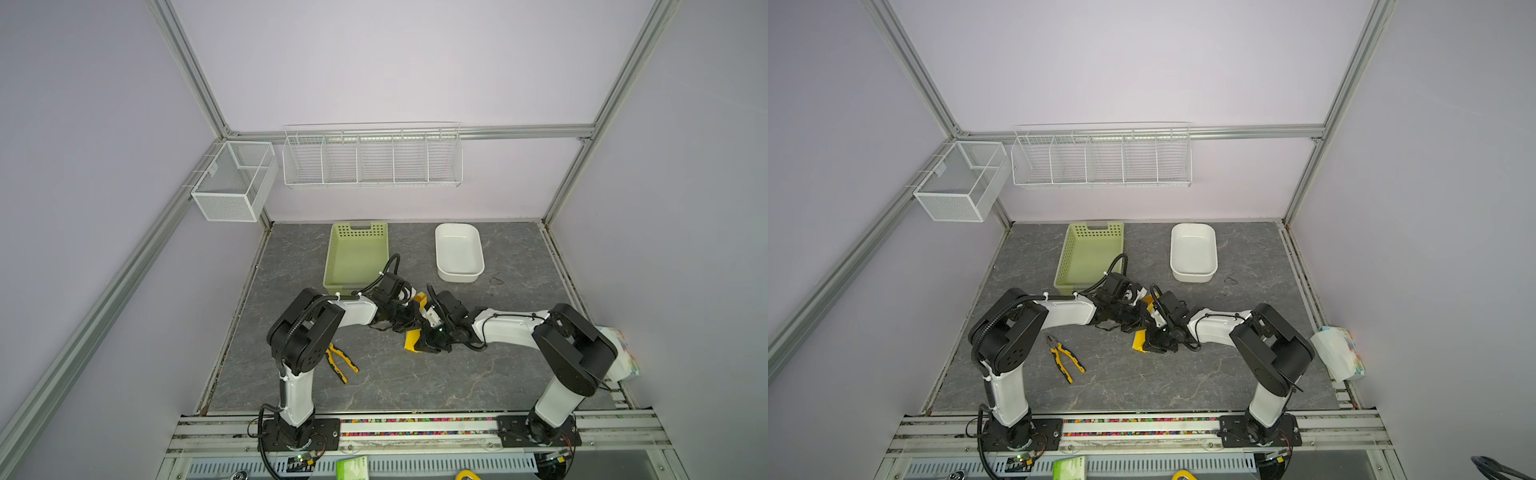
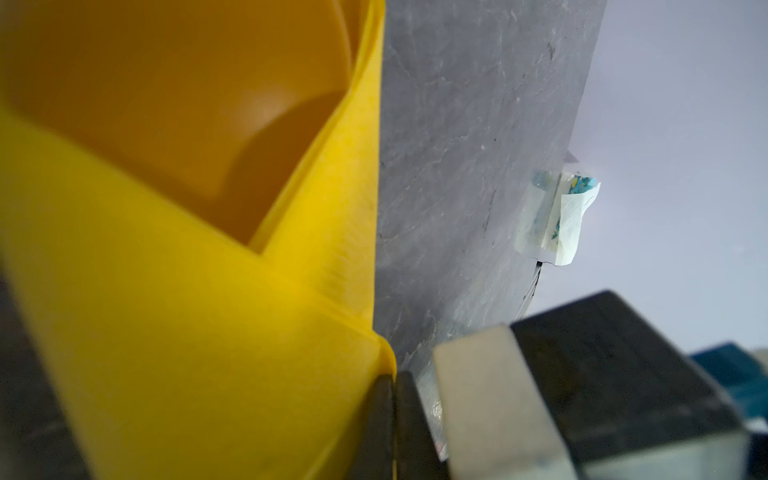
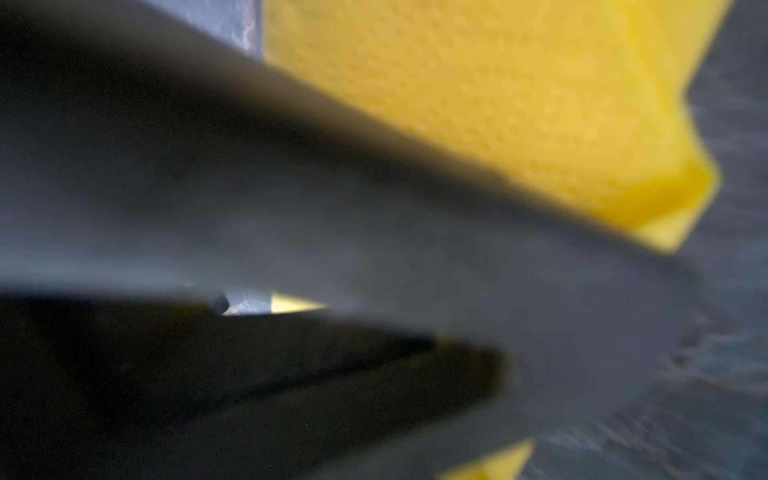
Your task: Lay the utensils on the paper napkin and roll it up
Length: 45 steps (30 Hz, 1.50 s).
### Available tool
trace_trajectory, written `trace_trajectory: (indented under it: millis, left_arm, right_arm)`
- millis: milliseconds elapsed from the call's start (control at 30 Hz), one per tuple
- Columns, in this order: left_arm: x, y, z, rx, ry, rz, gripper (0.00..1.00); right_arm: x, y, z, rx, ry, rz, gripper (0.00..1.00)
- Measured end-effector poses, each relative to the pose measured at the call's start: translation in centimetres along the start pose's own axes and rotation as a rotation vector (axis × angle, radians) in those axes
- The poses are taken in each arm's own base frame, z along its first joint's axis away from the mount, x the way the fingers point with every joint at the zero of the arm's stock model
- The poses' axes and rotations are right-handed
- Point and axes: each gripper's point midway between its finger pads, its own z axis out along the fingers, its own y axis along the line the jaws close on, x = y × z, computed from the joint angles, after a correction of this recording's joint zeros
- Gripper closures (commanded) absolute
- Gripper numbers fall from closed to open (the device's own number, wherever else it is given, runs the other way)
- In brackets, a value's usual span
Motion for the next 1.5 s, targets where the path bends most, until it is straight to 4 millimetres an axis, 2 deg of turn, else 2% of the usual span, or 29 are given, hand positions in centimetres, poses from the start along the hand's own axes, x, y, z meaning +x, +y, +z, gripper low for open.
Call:
trace_trajectory:
  millis: [400,700,933,1233,1500]
  left_arm:
    - [-0.7,0.1,0.9,0.01,-0.025,-0.011,1.0]
    - [-1.5,1.2,0.8,0.004,-0.088,-0.016,1.0]
    - [-1.8,1.6,0.3,0.019,-0.122,-0.024,1.0]
    - [-2.0,1.5,0.3,0.024,-0.13,-0.032,1.0]
    - [-2.4,1.7,0.1,0.019,-0.148,-0.034,1.0]
  right_arm:
    - [0.3,-0.3,-0.4,-0.007,-0.021,-0.013,0.93]
    - [1.1,-1.0,-2.1,0.016,-0.044,0.009,0.91]
    - [0.9,-1.0,-3.6,-0.012,-0.096,0.067,0.9]
    - [-0.2,0.2,-3.0,-0.091,-0.121,0.107,0.91]
    - [0.5,-1.3,-1.9,-0.069,-0.101,0.136,0.93]
